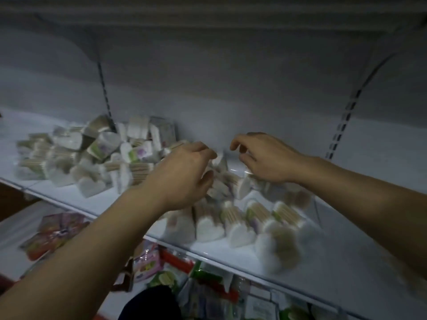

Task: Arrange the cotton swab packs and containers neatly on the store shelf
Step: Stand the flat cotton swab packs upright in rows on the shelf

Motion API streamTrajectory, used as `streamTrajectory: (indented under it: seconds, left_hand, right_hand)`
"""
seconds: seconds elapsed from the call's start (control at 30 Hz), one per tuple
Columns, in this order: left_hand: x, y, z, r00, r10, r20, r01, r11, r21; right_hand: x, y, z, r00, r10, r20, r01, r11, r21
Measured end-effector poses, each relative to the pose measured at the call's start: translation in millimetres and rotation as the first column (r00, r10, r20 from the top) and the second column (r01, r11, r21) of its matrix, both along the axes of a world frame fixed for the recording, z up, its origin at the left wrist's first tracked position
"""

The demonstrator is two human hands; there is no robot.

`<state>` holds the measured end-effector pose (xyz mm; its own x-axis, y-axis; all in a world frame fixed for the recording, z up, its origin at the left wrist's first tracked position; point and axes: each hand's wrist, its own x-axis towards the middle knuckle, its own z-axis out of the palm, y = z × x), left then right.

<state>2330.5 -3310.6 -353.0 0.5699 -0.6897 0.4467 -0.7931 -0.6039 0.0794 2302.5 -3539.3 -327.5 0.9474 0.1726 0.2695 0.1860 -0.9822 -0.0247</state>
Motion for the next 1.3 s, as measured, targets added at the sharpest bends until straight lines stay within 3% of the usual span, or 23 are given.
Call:
streamTrajectory:
  seconds: [0.23, 0.43, 0.57, 0.73, 0.93, 1.03, 1.13, 1.2, 1.3]
  left_hand:
    - [56.7, 54.2, -13.3, 0.995, 0.074, -0.067, -0.074, 0.997, 0.005]
    - [90.1, 51.8, -16.7, 0.994, -0.025, -0.102, 0.022, 0.999, -0.033]
    - [108.2, 49.4, -21.3, 0.989, -0.106, -0.107, 0.095, 0.990, -0.105]
    - [117.9, 48.8, -18.0, 0.971, -0.171, -0.170, 0.119, 0.952, -0.281]
    - [111.4, 35.0, -8.7, 0.912, -0.328, -0.246, 0.187, 0.866, -0.464]
    - [103.7, 29.9, -7.5, 0.897, -0.377, -0.230, 0.226, 0.839, -0.496]
    - [99.8, 34.2, -8.3, 0.876, -0.398, -0.272, 0.170, 0.783, -0.599]
    - [97.0, 42.1, -11.1, 0.845, -0.403, -0.351, 0.064, 0.728, -0.682]
    - [93.2, 58.0, -12.6, 0.776, -0.436, -0.456, -0.099, 0.629, -0.771]
  right_hand:
    - [86.4, 38.7, -6.1, 0.983, -0.111, -0.149, 0.101, 0.992, -0.075]
    - [104.4, 37.6, -25.4, 0.929, -0.190, -0.318, 0.167, 0.981, -0.099]
    - [86.8, 32.1, -27.0, 0.967, -0.205, -0.150, 0.223, 0.968, 0.114]
    - [55.1, 46.3, -0.3, 0.983, -0.178, 0.051, 0.157, 0.948, 0.277]
    - [23.8, 89.7, 6.1, 0.947, -0.245, 0.206, 0.155, 0.914, 0.376]
    - [16.6, 104.1, -6.0, 0.939, -0.261, 0.225, 0.078, 0.796, 0.601]
    - [13.0, 115.5, -16.7, 0.919, -0.305, 0.250, -0.046, 0.545, 0.837]
    - [4.2, 119.7, -25.0, 0.885, -0.381, 0.267, -0.094, 0.416, 0.905]
    - [-7.6, 124.9, -41.8, 0.821, -0.499, 0.276, -0.076, 0.384, 0.920]
